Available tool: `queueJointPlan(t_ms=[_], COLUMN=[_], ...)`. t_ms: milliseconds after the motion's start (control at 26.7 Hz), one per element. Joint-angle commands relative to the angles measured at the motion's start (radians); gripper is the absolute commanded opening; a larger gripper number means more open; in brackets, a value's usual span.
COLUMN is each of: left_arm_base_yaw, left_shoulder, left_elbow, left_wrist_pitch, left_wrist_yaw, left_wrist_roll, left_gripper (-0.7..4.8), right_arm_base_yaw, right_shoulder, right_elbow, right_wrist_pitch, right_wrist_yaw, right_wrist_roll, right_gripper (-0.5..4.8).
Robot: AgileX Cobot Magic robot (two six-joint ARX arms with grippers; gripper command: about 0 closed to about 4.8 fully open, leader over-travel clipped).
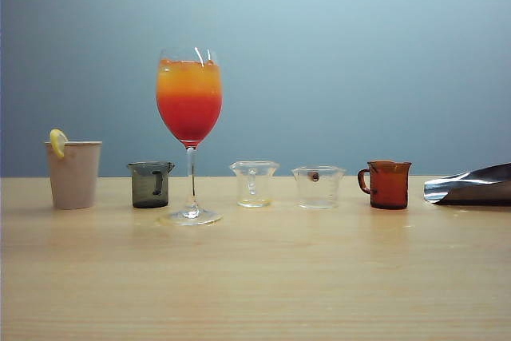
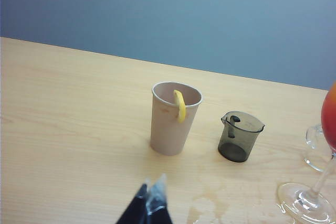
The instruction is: Pick up the lemon slice from the paper cup on the left and carefully insert it into the rim of the goblet.
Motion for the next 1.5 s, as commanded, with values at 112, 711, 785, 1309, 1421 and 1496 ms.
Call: queueJointPlan(t_ms=[112, 711, 785, 1309, 1421, 1496], left_arm_base_yaw=[0.002, 0.002, 0.002, -0.006, -0.034, -0.065], left_shoulder=[0.000, 0.043, 0.085, 0.641, 0.750, 0.843], left_elbow=[0.002, 0.255, 0.309, 0.659, 0.712, 0.751], left_wrist_pitch=[0.007, -0.182, -0.209, -0.214, -0.211, -0.206], left_wrist_yaw=[-0.003, -0.070, -0.066, 0.008, 0.018, 0.031], left_wrist_roll=[0.010, -0.032, -0.031, 0.068, 0.086, 0.092], left_gripper=[-0.05, -0.05, -0.06, -0.06, -0.06, -0.06], right_arm_base_yaw=[-0.001, 0.002, 0.002, 0.031, 0.093, 0.176], right_shoulder=[0.000, 0.058, 0.109, 0.612, 0.698, 0.792], right_elbow=[-0.003, 0.212, 0.253, 0.721, 0.794, 0.865], right_wrist_pitch=[0.011, -0.014, -0.013, -0.017, -0.030, -0.051], right_wrist_yaw=[0.003, -0.026, -0.067, -0.247, -0.243, -0.243], right_wrist_roll=[0.004, 0.003, 0.003, 0.046, 0.045, 0.024], right_gripper=[-0.01, -0.02, -0.02, -0.04, -0.04, -0.04])
